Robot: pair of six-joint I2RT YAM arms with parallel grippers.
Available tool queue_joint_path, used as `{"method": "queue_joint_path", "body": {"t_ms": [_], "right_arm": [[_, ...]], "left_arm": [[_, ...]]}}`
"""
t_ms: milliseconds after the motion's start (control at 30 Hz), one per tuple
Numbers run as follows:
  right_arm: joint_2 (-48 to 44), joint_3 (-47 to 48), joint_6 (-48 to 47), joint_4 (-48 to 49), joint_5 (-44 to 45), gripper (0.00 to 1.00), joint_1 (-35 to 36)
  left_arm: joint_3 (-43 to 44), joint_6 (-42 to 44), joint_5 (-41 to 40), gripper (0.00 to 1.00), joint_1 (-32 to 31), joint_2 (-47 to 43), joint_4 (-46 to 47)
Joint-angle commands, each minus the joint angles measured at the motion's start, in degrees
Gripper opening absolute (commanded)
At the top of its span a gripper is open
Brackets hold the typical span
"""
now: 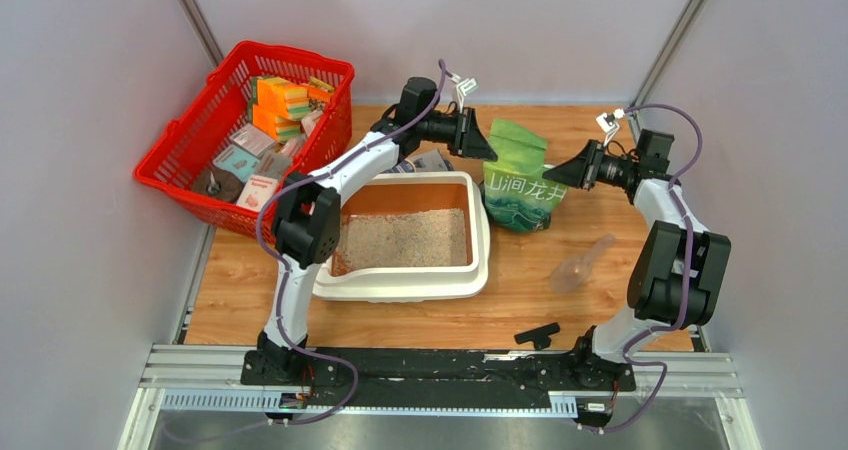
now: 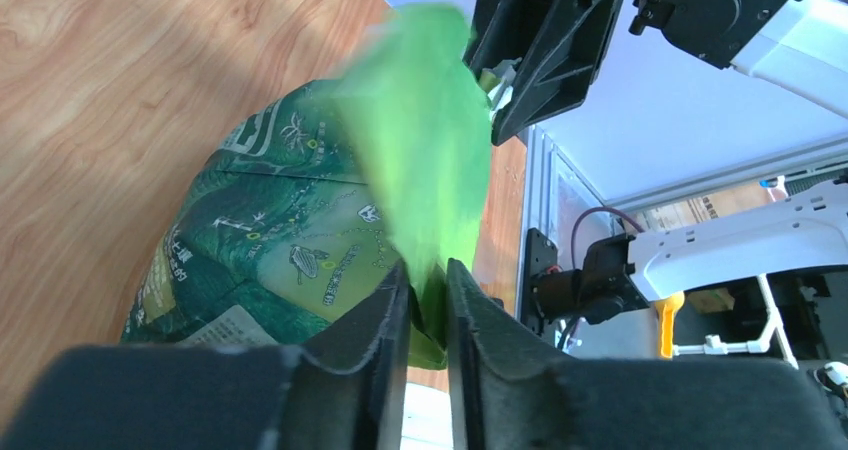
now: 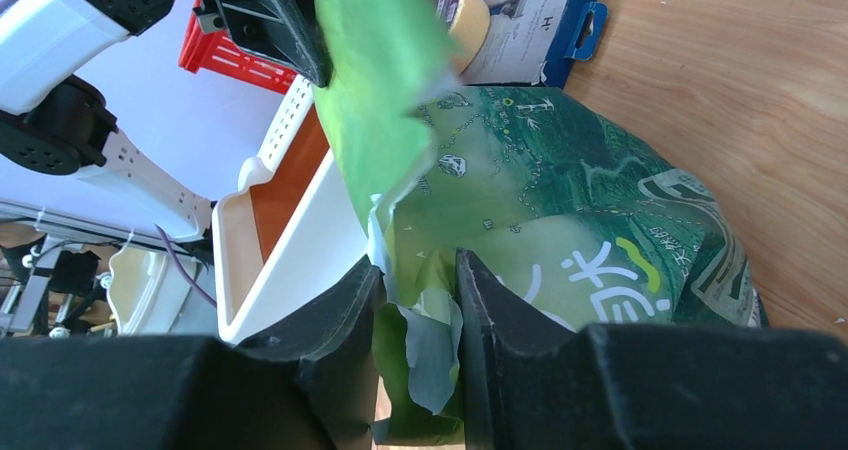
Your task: Fill the litter box with clean litter
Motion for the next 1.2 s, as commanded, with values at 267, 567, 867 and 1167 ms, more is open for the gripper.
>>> {"method": "queue_joint_path", "body": {"t_ms": [267,567,867,1167], "right_arm": [[1.3,1.9,4.5,-6.4,-5.9,0.19,-1.7],[18.1,22.4,-24.9,-65.1,-14.5,0.0,-2.7],[15.5,16.0,-7.5,-56.8,-16.2,0.0,-3.2],[17.6,13.2,12.0,-47.5,-15.8,0.0,-2.4]], "left_arm": [[0.6,-0.7,-4.5,0.0,0.1,0.1,-2.3],[0.1,-4.0,-8.8,0.0,0.7,-2.2,-11.1],[2.2,-3.0,-8.0,0.0,2.8,-2.2,-17.5],[1.8,1.6,-9.7,0.02,2.6,-3.0,-20.1]]}}
